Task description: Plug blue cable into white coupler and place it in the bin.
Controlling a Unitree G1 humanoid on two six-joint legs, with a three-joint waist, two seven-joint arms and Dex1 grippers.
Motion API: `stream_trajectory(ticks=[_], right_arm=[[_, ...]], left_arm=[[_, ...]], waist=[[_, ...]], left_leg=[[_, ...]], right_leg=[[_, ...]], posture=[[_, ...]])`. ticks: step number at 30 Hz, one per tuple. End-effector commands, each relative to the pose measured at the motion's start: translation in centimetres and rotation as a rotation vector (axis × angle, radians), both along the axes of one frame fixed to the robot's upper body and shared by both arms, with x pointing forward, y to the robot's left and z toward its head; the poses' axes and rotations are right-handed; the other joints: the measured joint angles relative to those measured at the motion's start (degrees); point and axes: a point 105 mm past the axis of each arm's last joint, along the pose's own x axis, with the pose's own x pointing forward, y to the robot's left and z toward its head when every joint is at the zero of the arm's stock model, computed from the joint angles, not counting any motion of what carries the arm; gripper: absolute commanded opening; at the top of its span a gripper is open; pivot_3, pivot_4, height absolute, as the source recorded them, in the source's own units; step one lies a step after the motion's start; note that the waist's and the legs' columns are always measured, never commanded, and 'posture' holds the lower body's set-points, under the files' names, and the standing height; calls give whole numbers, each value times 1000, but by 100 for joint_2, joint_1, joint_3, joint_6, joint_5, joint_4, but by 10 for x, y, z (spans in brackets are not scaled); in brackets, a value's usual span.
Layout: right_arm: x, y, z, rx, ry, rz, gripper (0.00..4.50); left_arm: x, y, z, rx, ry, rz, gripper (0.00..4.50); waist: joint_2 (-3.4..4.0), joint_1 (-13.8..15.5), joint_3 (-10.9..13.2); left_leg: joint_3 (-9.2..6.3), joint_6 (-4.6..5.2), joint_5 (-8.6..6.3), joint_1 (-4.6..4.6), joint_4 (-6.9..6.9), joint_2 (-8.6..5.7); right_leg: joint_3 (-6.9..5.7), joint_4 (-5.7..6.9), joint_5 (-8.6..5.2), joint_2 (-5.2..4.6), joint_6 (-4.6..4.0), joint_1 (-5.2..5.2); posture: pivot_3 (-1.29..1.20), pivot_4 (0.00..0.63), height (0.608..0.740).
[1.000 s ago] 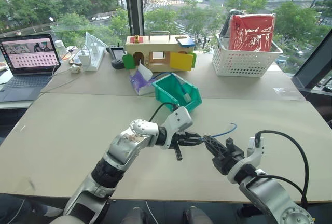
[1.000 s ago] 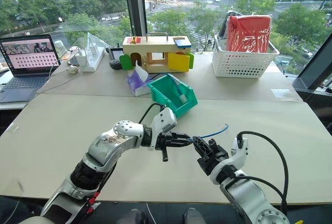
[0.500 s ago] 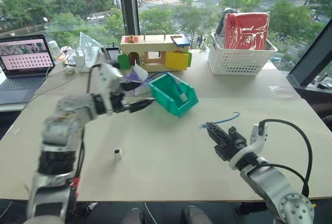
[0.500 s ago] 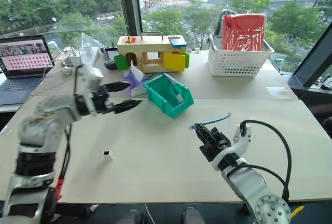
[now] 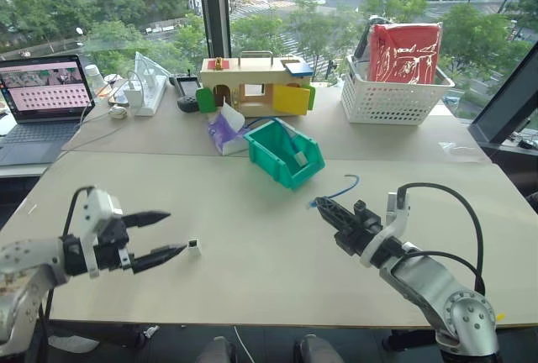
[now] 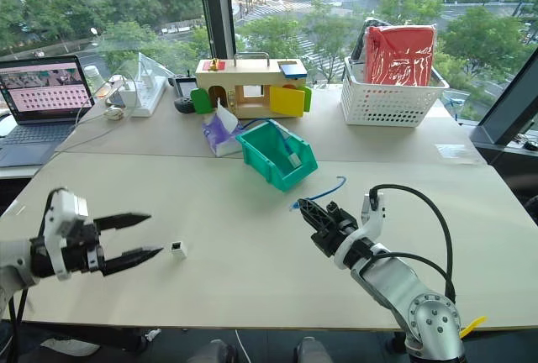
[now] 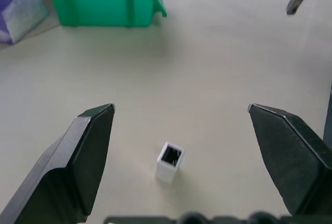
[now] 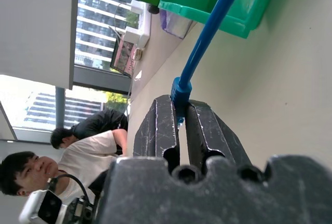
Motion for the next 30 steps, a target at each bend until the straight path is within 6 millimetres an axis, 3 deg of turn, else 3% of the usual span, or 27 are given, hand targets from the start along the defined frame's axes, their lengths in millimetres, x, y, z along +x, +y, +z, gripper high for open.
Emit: stream_trajectory(ticks=[1,8,15,18,26,27,30], right_arm=[[-4,6,8,13,-36,37,0],[-6,4,7,13,-40,13,0],[-8,4,7,7,-47,-2,0],[-8,4,7,6,-50,-8,0],[-9,2,7,2,-52,-36,0],[-9,1,7,3,-52,-40,0],[-9,0,8,5,-56,-60,0]], left_arm=[[8,-1,-26,32,-25,77,4444],[14,-11,-62,0,1,151,4444],[29,-27,-70,-19,-54,148,4444],[34,-32,-76,-10,-62,103,3785],[46,-29,-81,-3,-29,-2,761],[49,-32,-79,-10,-31,-16,511],[69,-59,-66,-50,-57,-77,498]], waist=[[1,31,0],[-11,37,-6],[-10,53,-7],[-10,50,-7],[-4,46,-12],[-3,54,-12],[-3,91,-12]], left_leg=[[4,0,0,4,-2,-2],[5,0,0,-1,-3,-1],[9,1,0,7,-3,-4],[10,1,0,12,-3,-5],[15,1,0,15,-3,-5],[14,1,0,17,-3,-5],[18,3,1,20,-3,-10]], right_leg=[[1,0,0,-9,0,0],[-1,-2,0,-13,1,-2],[-3,-2,1,-18,4,10],[-3,-1,1,-18,3,16],[-4,-2,0,-19,4,20],[-4,-2,0,-19,4,22],[-17,-4,-2,-27,8,37]], posture=[[0,150,730],[0,150,730],[0,150,730],[0,150,730],[0,150,730],[0,150,730],[0,150,730]])
